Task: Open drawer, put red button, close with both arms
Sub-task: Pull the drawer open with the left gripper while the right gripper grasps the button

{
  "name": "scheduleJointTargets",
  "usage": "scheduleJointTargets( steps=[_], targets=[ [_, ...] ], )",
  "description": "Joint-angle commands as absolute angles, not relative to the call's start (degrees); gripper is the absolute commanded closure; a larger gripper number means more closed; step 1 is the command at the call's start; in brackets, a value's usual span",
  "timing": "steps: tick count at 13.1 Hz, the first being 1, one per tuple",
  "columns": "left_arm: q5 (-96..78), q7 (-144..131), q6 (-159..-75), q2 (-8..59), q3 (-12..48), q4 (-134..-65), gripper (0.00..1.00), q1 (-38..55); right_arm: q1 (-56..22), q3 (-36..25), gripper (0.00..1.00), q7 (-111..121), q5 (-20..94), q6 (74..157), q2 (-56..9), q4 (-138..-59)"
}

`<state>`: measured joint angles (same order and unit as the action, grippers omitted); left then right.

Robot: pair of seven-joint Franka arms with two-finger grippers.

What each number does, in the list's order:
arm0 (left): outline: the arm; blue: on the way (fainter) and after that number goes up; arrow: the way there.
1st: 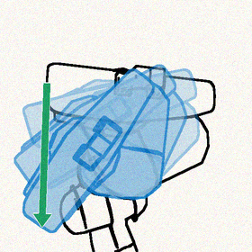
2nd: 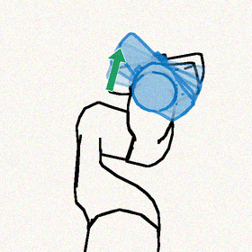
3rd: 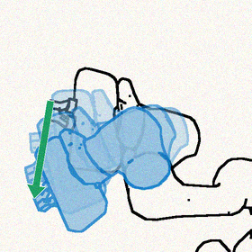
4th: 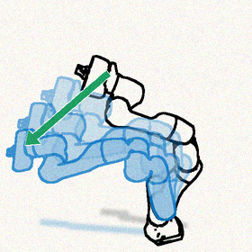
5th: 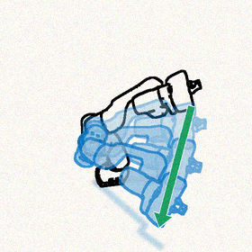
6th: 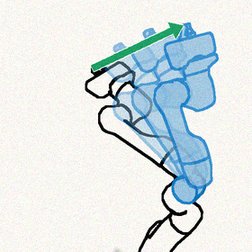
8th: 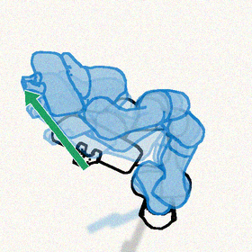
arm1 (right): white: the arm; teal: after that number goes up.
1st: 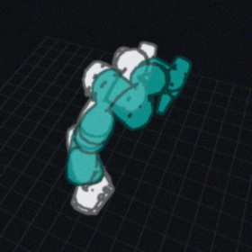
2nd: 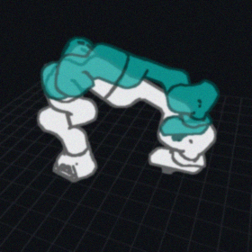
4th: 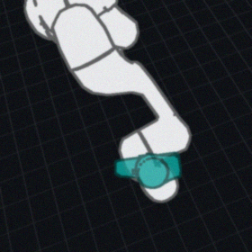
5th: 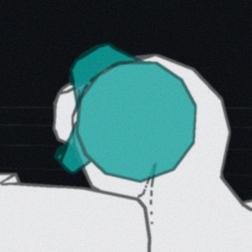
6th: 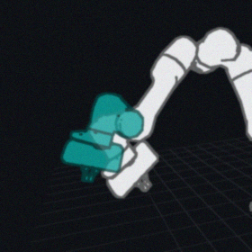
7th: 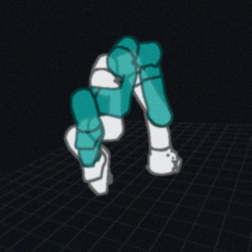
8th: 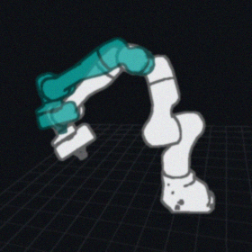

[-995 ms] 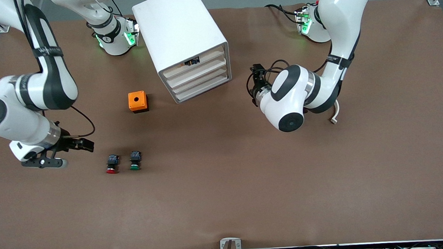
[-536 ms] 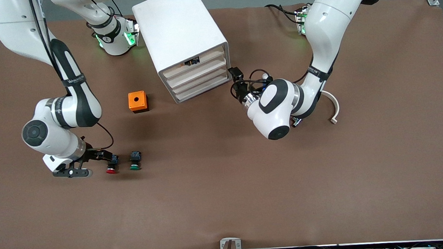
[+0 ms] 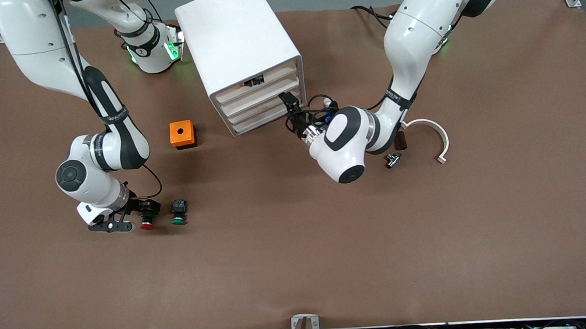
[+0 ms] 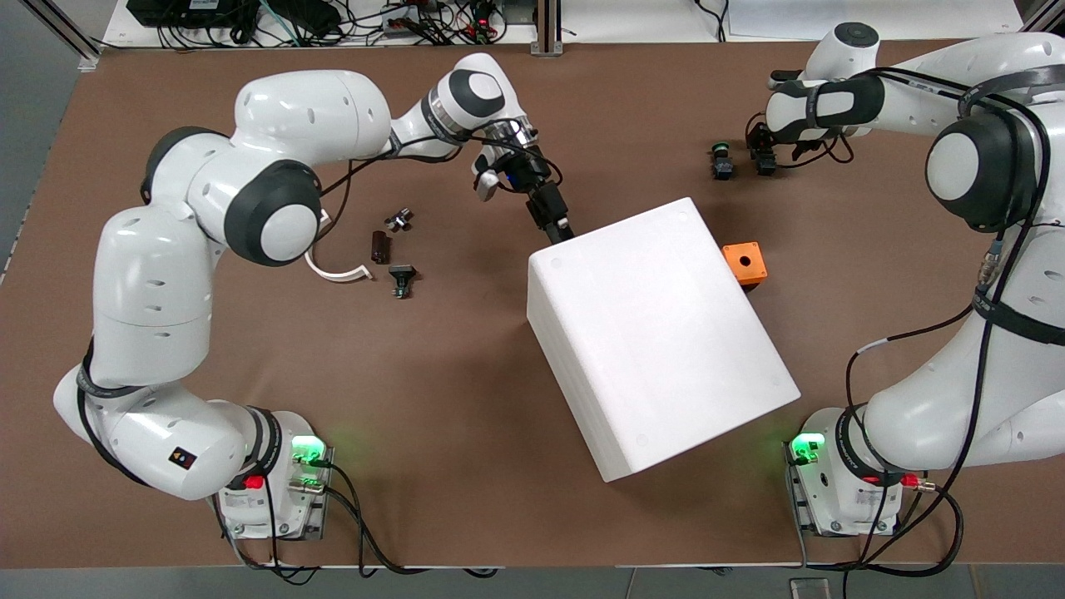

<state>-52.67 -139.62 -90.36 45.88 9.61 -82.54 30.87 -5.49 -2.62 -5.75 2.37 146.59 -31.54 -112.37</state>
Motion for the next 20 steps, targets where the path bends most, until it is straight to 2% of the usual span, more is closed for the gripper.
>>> scheduleJointTargets(
  steps=[1,2,5,10,11,12,15,17,18,20],
  targets=[
    [-54.7,-140.6,-92.2,47.6,9.4,-80.5,0.33,33.0,-6.7,-2.7,0.01,-6.6,5.8,149.1,-32.5,-113.1],
    [-55.6,-140.6,-92.5,47.7,9.4,-80.5,0.39,33.5,-6.6,-2.6,0.05,-6.5,5.9,149.5,-33.0,-113.1],
    [-56.8,-139.9,-92.5,48.0,9.4,-80.5,0.49,34.6,-6.6,-2.7,0.30,-6.5,5.9,149.2,-33.1,-113.0],
    [-56.7,-138.3,-92.5,48.7,9.4,-80.5,0.56,35.9,-6.4,-2.7,0.84,-6.6,5.9,148.6,-32.9,-112.5],
    [-56.6,-138.3,-92.5,48.8,9.4,-80.5,0.62,36.3,-6.4,-2.7,0.91,-6.5,5.9,148.5,-32.7,-112.2],
    [-56.5,-138.3,-92.5,48.8,9.4,-80.5,0.69,36.4,-6.4,-2.7,0.92,-6.5,5.9,147.4,-32.4,-111.8],
    [-56.4,-137.6,-92.7,49.2,9.3,-80.3,0.73,36.4,-6.4,-3.0,0.95,-6.6,5.8,135.0,-30.7,-105.8],
    [-56.6,-137.4,-92.7,48.8,8.9,-80.3,0.91,35.4,-6.0,-3.1,0.95,-9.6,5.8,124.4,-29.4,-100.8],
    [-56.7,-137.5,-92.7,48.9,8.8,-80.2,0.95,33.9,-6.1,-3.1,0.96,-12.2,5.7,119.9,-28.4,-98.8],
    [-56.5,-137.4,-92.6,48.9,8.8,-79.7,0.97,31.1,-6.3,-3.1,0.96,-17.2,5.5,116.6,-25.2,-98.2]
  ],
)
